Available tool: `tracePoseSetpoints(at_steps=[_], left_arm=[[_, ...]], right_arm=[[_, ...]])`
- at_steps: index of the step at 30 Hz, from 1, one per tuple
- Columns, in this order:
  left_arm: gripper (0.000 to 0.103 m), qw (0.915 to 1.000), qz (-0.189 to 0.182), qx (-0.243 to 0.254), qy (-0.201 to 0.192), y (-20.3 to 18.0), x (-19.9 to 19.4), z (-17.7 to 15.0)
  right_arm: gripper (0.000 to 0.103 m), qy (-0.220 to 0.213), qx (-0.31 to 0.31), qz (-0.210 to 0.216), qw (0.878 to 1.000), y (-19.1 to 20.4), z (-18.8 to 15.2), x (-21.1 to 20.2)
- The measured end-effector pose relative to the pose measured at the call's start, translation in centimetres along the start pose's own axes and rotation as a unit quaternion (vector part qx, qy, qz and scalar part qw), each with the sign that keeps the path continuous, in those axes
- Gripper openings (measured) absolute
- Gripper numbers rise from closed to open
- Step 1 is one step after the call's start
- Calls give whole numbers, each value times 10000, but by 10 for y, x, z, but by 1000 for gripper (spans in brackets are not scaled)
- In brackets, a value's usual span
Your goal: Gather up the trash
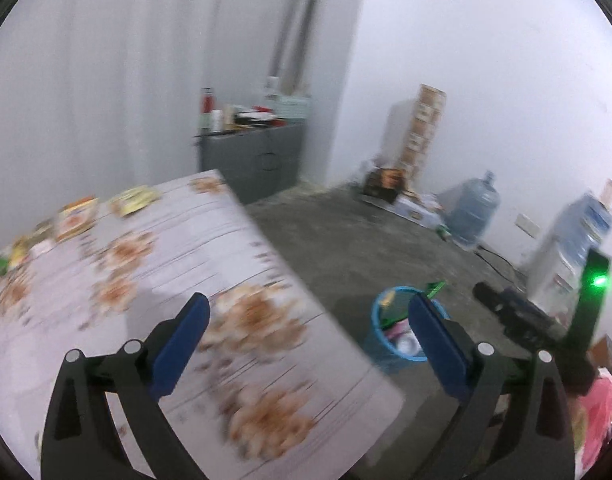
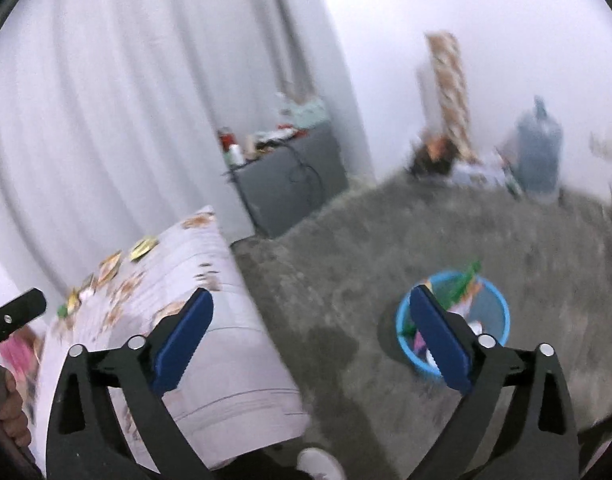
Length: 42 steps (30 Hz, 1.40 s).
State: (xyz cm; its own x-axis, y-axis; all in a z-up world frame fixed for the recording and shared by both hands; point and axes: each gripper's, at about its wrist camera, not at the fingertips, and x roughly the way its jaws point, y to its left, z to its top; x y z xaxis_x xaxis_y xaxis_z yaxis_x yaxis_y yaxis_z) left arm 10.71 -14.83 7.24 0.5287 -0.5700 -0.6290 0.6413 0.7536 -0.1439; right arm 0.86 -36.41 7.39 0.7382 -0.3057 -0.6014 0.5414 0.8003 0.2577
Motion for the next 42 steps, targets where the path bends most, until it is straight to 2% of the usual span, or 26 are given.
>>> tracePoseSetpoints(at_steps=[6, 12, 15, 18, 21, 26, 32, 37, 42], left_arm=[[97, 9944, 898, -536, -125, 31, -34, -38], [97, 9776, 1989, -621, -288, 52, -59, -57], [97, 9738, 2084, -833, -359, 63, -70, -66], [97, 9719, 2075, -1108, -71, 70, -71, -80], [97, 9708, 2021, -1284, 126, 71, -70, -97], [97, 9657, 2060, -1495, 506, 65, -66, -122], [97, 9610, 2222, -1419, 834, 54, -66, -145], [97, 9520, 2527, -1411, 995, 54, -68, -152], [97, 9496, 2639, -1351, 1013, 54, -69, -150]], right_arm=[[95, -173, -988, 192, 9948, 58, -9, -16], [95, -315, -1491, 178, 9882, 98, -19, -32], [95, -574, -1390, 309, 9881, 105, -27, -42], [95, -460, -1448, 356, 9877, 119, -33, -43], [95, -253, -1760, 327, 9835, 133, -45, -42], [95, 607, -2251, 401, 9716, 139, -80, -33], [95, 1449, -2372, 370, 9599, 135, -121, -30], [95, 1586, -2371, 314, 9579, 130, -133, -35], [95, 1483, -2407, 188, 9590, 123, -128, -40]])
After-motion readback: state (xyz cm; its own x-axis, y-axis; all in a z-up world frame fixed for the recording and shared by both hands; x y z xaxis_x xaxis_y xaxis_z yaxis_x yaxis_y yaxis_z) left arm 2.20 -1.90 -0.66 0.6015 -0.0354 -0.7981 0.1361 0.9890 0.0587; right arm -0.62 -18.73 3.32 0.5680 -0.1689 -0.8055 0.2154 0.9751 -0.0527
